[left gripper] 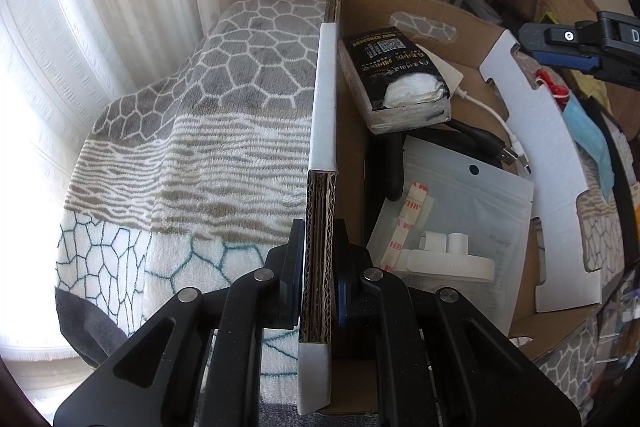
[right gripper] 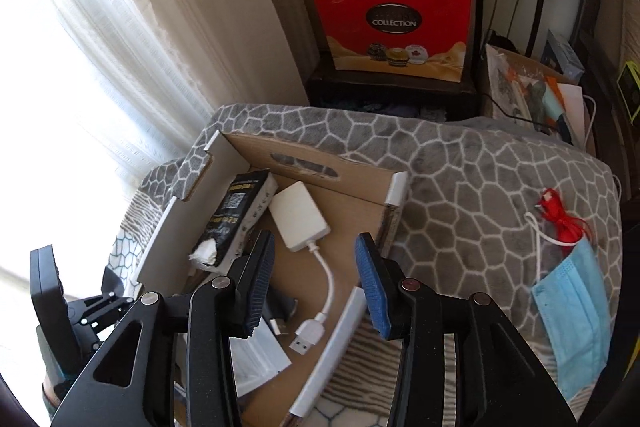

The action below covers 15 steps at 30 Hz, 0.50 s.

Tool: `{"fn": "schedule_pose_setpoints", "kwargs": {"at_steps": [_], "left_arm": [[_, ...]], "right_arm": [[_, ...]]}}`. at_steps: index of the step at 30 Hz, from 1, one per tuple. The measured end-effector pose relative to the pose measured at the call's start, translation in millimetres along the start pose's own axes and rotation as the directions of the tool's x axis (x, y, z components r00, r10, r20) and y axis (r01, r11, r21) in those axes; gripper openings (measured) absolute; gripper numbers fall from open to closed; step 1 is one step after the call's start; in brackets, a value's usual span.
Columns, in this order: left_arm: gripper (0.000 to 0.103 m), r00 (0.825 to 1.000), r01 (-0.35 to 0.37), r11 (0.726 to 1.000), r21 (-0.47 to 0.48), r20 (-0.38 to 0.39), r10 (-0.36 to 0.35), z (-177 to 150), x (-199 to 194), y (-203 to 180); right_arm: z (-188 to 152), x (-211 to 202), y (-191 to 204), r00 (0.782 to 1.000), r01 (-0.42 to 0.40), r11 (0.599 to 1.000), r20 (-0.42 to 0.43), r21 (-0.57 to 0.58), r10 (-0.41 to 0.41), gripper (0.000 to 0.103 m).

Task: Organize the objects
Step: 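Carry the black-and-white package into the box and release it, then grasp the red coiled cable with the right gripper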

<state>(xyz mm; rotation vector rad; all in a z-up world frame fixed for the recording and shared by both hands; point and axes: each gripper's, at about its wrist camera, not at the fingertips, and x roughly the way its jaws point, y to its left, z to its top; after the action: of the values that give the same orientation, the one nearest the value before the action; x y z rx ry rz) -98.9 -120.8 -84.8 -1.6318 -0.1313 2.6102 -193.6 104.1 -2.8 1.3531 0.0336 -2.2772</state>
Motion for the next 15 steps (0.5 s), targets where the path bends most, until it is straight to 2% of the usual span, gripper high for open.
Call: {"fn": "schedule_pose_setpoints", "kwargs": {"at_steps": [8, 15], "left_arm": [[0.011, 1.000, 0.002, 1.000, -0.008, -0.002, -0.002, 0, 0, 1], [0.011, 1.000, 0.001, 1.000, -0.006, 0.000, -0.001, 0, 0, 1]], "right_arm": [[1, -27, -59, 0.995, 0.097, 0.994, 0.016, 0.046, -0.098, 0.043], [3, -34, -113, 0.974, 0.228, 0.972, 0.004, 0.061, -0.228, 0.043]]}}
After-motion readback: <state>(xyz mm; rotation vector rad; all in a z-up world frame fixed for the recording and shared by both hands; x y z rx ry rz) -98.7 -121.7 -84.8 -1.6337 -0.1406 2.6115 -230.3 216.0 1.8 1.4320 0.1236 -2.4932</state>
